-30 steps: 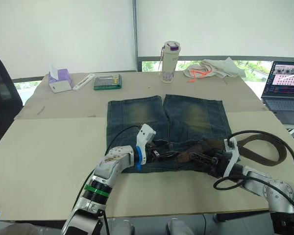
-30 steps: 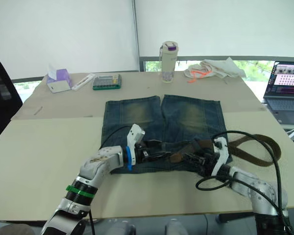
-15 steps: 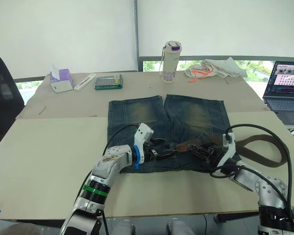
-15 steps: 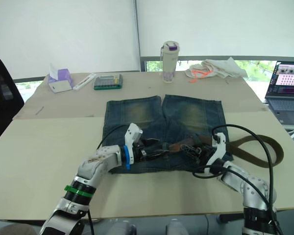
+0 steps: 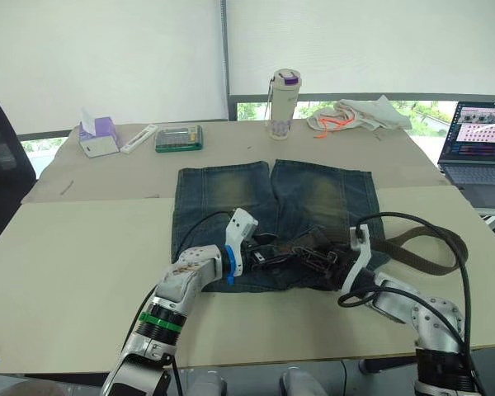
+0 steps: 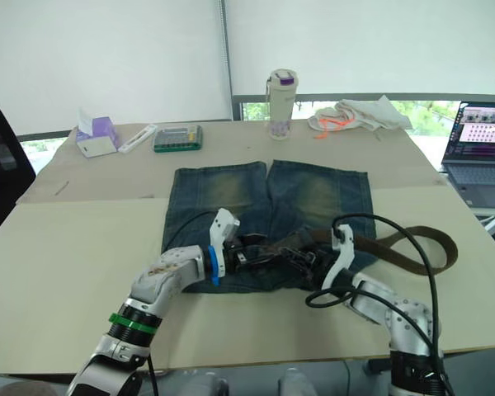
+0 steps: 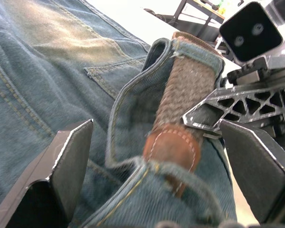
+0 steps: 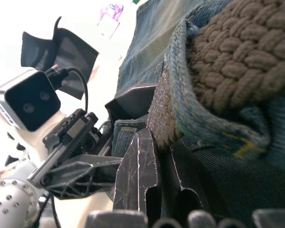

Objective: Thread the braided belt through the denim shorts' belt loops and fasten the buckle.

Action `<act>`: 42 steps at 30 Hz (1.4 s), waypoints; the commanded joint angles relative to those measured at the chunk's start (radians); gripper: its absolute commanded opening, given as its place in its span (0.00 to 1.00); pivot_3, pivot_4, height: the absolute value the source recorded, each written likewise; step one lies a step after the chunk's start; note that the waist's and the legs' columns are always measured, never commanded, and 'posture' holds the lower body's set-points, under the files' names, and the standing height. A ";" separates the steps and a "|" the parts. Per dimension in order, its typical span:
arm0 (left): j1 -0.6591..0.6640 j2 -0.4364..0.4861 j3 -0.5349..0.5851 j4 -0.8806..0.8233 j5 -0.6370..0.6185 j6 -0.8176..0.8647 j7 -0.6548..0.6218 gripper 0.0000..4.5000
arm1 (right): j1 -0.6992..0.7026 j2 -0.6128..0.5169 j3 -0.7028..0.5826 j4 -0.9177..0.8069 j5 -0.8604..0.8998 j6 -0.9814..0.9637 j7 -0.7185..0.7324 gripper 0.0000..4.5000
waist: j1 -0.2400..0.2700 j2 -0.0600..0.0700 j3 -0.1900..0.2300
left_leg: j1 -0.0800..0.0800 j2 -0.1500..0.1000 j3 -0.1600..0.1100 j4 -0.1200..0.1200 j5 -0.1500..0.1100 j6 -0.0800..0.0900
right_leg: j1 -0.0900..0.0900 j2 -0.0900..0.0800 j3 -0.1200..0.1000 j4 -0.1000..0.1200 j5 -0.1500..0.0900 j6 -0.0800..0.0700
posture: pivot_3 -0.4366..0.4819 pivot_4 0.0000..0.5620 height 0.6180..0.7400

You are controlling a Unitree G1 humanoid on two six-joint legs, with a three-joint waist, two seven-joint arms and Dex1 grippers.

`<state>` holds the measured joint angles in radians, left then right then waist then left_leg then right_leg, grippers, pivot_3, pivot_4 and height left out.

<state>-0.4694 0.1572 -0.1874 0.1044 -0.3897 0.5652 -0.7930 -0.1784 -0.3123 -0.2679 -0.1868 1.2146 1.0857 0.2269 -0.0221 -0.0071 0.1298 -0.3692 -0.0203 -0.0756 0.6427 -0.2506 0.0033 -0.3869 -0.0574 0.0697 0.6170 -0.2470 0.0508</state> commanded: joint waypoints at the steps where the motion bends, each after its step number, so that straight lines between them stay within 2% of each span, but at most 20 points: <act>1: 0.003 -0.006 0.010 -0.009 0.004 -0.030 0.009 0.99 | 0.000 0.024 -0.039 -0.001 0.065 -0.017 -0.007 0.00 | 0.000 0.000 0.000 | 0.000 0.000 0.000 0.000 0.000 0.000 | 0.000 0.000 0.000 0.000 0.000 0.000 | 0.48 0.27 1.00; 8: -0.016 -0.032 0.059 0.008 0.017 -0.162 0.045 0.99 | -0.035 -0.006 -0.171 0.104 0.052 -0.095 -0.039 0.00 | 0.008 0.000 0.000 | 0.000 -0.001 0.000 0.000 0.000 0.000 | 0.000 -0.001 0.000 0.000 0.000 0.000 | 0.48 0.27 1.00; 11: -0.038 -0.056 0.121 -0.013 -0.039 -0.205 0.038 0.99 | -0.040 -0.029 -0.191 0.138 0.009 -0.124 -0.036 0.00 | 0.008 0.000 0.000 | 0.000 -0.001 0.001 0.000 0.000 0.000 | 0.000 -0.001 0.000 -0.001 0.000 0.000 | 0.48 0.27 1.00; 15: -0.054 -0.031 0.164 -0.071 -0.099 -0.188 -0.001 0.99 | -0.039 -0.030 -0.188 0.150 -0.017 -0.145 -0.037 0.00 | 0.007 0.000 0.000 | 0.000 -0.001 0.001 0.000 0.000 0.000 | 0.000 -0.001 0.000 0.000 0.000 0.000 | 0.48 0.27 1.00; 18: -0.049 0.040 0.188 -0.136 -0.156 -0.115 -0.043 0.99 | -0.026 -0.014 -0.182 0.125 -0.014 -0.145 -0.039 0.00 | 0.005 0.000 0.000 | 0.000 -0.001 0.001 0.000 0.000 0.000 | 0.000 -0.001 0.000 0.000 0.000 0.000 | 0.48 0.27 1.00; 21: -0.018 0.195 0.161 -0.209 -0.188 0.003 -0.144 0.99 | -0.010 -0.006 -0.171 0.091 0.003 -0.135 -0.026 0.00 | 0.002 0.000 0.000 | 0.000 -0.001 0.001 0.000 0.000 0.000 | 0.000 -0.001 0.000 0.000 0.000 0.000 | 0.48 0.27 1.00; 23: 0.012 0.309 0.122 -0.249 -0.176 0.042 -0.221 0.99 | 0.000 -0.010 -0.164 0.066 0.028 -0.116 -0.009 0.00 | -0.002 0.001 0.000 | 0.000 0.000 0.001 0.000 0.000 0.000 | 0.000 0.000 0.000 0.000 0.000 0.000 | 0.48 0.27 1.00; 26: 0.048 0.397 0.069 -0.276 -0.141 0.029 -0.279 0.99 | 0.010 -0.016 -0.156 0.039 0.073 -0.089 0.011 0.00 | -0.002 0.001 0.000 | 0.000 0.000 0.000 -0.001 0.000 0.000 | 0.000 0.000 0.000 0.000 0.000 0.000 | 0.48 0.27 1.00; 30: 0.103 0.371 0.034 -0.284 -0.111 -0.035 -0.267 0.99 | 0.018 0.002 -0.130 0.020 0.130 -0.054 -0.023 0.00 | 0.002 0.001 0.000 | 0.000 0.001 0.000 -0.001 0.000 0.000 | 0.000 -0.002 0.000 -0.001 0.000 0.000 | 0.48 0.27 1.00; 35: 0.163 0.260 0.050 -0.250 -0.110 -0.107 -0.199 0.99 | 0.048 0.048 -0.056 -0.011 0.139 -0.037 -0.055 0.00 | 0.003 0.001 0.000 | 0.000 0.002 -0.003 -0.001 0.000 0.000 | 0.000 -0.002 0.000 -0.001 0.000 0.000 | 0.48 0.27 1.00; 42: 0.206 0.258 0.063 -0.213 -0.093 -0.151 -0.202 0.99 | 0.056 0.050 -0.045 0.006 0.099 -0.066 -0.066 0.00 | 0.000 0.001 0.000 | 0.000 0.002 -0.003 -0.001 0.000 0.000 | -0.001 -0.001 0.001 -0.001 0.000 0.000 | 0.48 0.27 1.00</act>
<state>-0.2588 0.4059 -0.1484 -0.0983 -0.4862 0.4489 -0.9925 -0.1125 -0.2592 -0.3067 -0.1601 1.3092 1.0366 0.1653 -0.0222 -0.0063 0.1302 -0.3688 -0.0187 -0.0782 0.6416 -0.2506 0.0033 -0.3875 -0.0586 0.0702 0.6164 -0.2472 0.0505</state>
